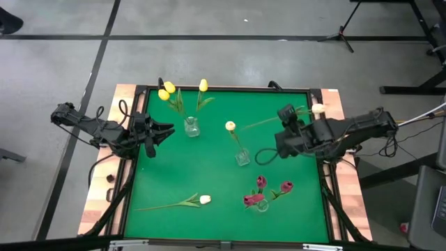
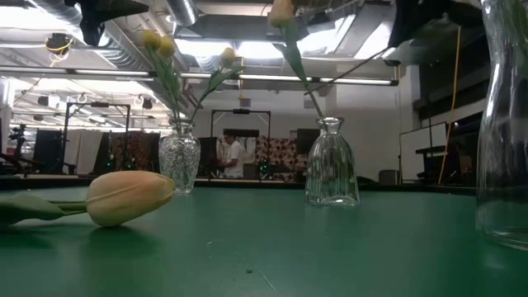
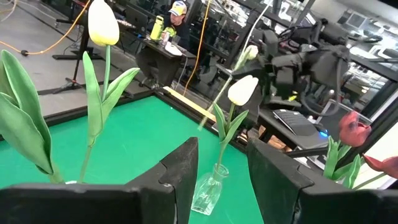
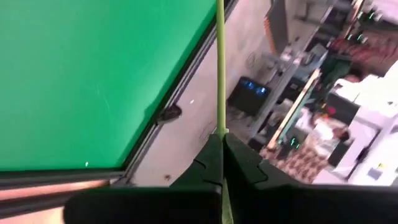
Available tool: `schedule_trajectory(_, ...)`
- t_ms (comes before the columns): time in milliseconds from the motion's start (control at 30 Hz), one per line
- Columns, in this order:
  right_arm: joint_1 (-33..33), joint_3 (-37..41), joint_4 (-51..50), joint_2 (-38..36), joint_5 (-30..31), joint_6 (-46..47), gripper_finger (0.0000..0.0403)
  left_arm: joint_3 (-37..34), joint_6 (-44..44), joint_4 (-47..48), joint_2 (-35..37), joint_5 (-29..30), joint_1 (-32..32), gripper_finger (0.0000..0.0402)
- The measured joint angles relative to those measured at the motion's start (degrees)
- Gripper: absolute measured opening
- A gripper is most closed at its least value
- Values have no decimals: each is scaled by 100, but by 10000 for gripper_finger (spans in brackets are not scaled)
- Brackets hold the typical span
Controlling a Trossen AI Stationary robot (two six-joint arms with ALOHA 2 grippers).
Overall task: Sort flowers into vase by color
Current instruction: Put the top white tulip into the center transparent vase
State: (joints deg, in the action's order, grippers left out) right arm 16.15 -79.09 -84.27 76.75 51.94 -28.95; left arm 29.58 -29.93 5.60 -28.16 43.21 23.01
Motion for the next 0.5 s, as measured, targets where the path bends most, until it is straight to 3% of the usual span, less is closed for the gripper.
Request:
schedule_trajectory(267, 895, 0, -133, 2, -4, 0, 1, 0, 0, 1, 0, 0, 0, 135)
schedule_trajectory(500, 1212, 0, -559, 0, -93, 297, 1, 0, -65, -1, 0, 1, 0, 135)
